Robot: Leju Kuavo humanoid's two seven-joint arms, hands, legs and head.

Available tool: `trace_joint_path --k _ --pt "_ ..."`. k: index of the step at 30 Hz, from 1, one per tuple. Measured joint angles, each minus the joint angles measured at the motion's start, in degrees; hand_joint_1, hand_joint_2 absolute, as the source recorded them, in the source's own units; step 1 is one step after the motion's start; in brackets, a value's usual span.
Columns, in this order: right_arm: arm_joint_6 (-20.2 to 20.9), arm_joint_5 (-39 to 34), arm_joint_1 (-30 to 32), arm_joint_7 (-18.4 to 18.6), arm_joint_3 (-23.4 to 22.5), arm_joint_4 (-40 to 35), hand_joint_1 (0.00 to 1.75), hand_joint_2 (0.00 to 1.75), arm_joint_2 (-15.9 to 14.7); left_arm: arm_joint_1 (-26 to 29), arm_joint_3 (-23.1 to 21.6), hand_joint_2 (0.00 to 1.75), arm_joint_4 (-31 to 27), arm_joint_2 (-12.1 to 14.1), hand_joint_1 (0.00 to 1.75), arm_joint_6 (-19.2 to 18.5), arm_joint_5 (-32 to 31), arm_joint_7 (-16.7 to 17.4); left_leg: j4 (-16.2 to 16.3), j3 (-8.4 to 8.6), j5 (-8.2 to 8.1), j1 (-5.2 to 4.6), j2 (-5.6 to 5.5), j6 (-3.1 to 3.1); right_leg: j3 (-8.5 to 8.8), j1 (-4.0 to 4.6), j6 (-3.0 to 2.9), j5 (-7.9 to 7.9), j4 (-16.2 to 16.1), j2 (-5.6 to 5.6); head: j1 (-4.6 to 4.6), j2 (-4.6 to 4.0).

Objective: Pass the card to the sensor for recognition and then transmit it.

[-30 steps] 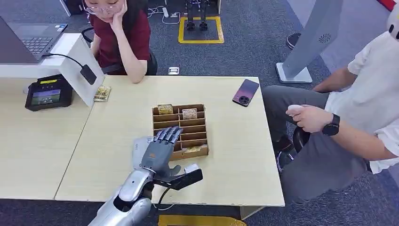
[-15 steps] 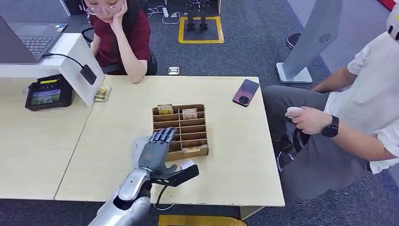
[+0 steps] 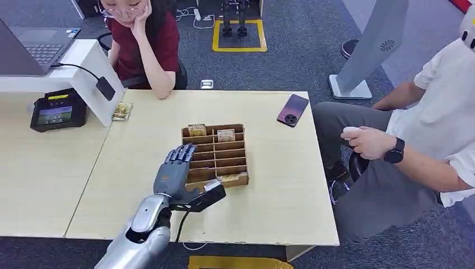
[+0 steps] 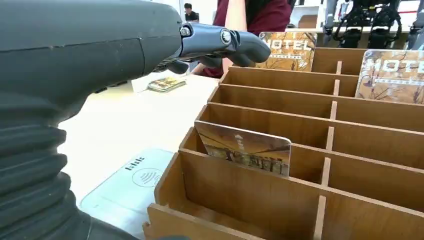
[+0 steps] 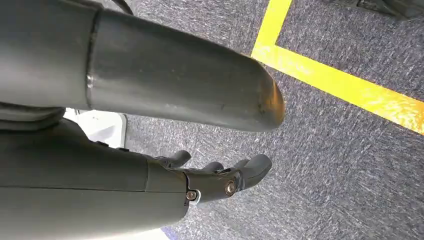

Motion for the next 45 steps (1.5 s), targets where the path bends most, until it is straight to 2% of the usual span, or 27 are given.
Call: trace_joint_path --k 22,23,24,37,45 --pt "-0.1 0.0 0.0 0.3 0.5 0.2 0.00 0.00 0.0 0.0 0.0 1.75 0.0 0.0 0.00 -0.2 0.3 -0.2 0.0 0.00 0.00 0.00 0.00 0.00 0.00 0.00 0.00 0.00 0.0 0.00 0.00 0.00" --pt "-0.1 0.0 0.0 0.3 0.5 0.2 0.00 0.00 0.0 0.0 0.0 1.75 0.0 0.0 0.47 -0.2 0.3 -0.2 0.0 0.00 0.00 0.00 0.00 0.00 0.00 0.00 0.00 0.00 0.0 0.00 0.00 0.00" --pt "-0.1 0.0 0.0 0.3 0.5 0.2 0.00 0.00 0.0 0.0 0.0 1.75 0.0 0.0 1.75 -0.2 0.4 -0.2 0.0 0.00 0.00 0.00 0.00 0.00 0.00 0.00 0.00 0.00 0.0 0.00 0.00 0.00" --pt "0.0 0.0 0.0 0.3 0.9 0.2 0.00 0.00 0.0 -0.1 0.0 1.75 0.0 0.0 1.75 -1.7 2.5 -2.3 0.0 0.02 0.00 0.00 0.00 0.00 0.02 0.00 0.00 0.00 0.0 0.00 0.00 0.00" --pt "0.0 0.0 -0.1 0.3 0.9 0.2 0.00 0.00 -0.1 -0.2 0.0 1.75 0.0 0.0 1.75 -1.8 2.7 -2.3 0.0 0.04 0.00 0.00 0.01 0.00 0.03 0.00 0.00 0.00 0.0 0.00 0.00 0.00"
